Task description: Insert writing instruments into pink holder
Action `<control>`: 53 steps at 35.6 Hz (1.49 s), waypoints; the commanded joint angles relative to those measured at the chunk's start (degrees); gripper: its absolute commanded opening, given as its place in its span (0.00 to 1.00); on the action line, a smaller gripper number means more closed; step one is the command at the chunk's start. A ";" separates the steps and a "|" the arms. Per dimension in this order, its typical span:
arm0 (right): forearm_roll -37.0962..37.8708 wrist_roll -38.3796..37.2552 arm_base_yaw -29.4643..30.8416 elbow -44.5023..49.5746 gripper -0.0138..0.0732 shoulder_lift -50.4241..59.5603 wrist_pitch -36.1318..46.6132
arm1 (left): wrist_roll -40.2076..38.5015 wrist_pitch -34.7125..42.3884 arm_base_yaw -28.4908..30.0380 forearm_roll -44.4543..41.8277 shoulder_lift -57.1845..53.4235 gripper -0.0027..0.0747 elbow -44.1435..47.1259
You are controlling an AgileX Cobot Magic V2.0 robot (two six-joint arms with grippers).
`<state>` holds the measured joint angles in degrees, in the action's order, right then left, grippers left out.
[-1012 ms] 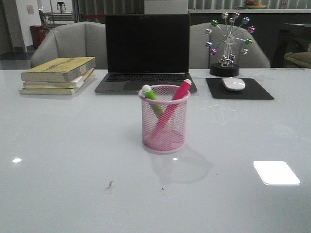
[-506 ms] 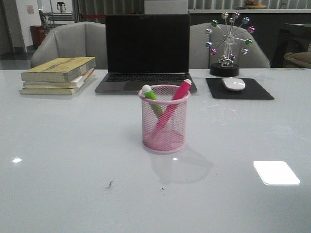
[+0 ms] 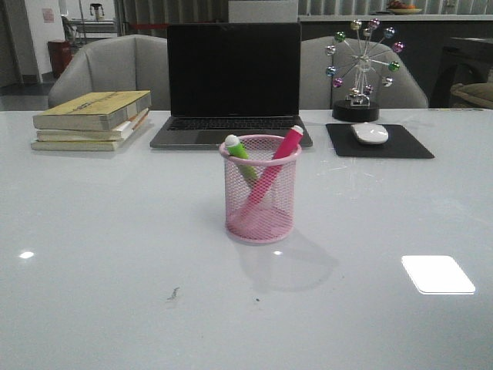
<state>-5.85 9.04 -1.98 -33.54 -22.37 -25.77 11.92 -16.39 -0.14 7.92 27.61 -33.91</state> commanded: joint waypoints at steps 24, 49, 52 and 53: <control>4.75 -6.37 -0.01 26.39 0.22 24.03 32.26 | -0.07 5.22 0.02 0.34 0.35 0.54 -1.73; 4.75 -7.04 -0.01 35.33 0.22 24.03 21.19 | -0.07 5.22 0.02 0.34 0.35 0.54 -1.73; 4.69 -7.04 -0.01 35.33 0.22 24.03 20.57 | -0.07 5.22 0.02 0.34 0.35 0.54 -1.73; 4.69 -7.04 -0.01 35.33 0.22 24.03 20.42 | -0.07 5.22 0.02 0.34 0.35 0.54 -1.73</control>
<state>-1.45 2.04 -1.98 1.70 0.76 -9.24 11.92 -16.17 -0.14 7.92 27.61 -33.88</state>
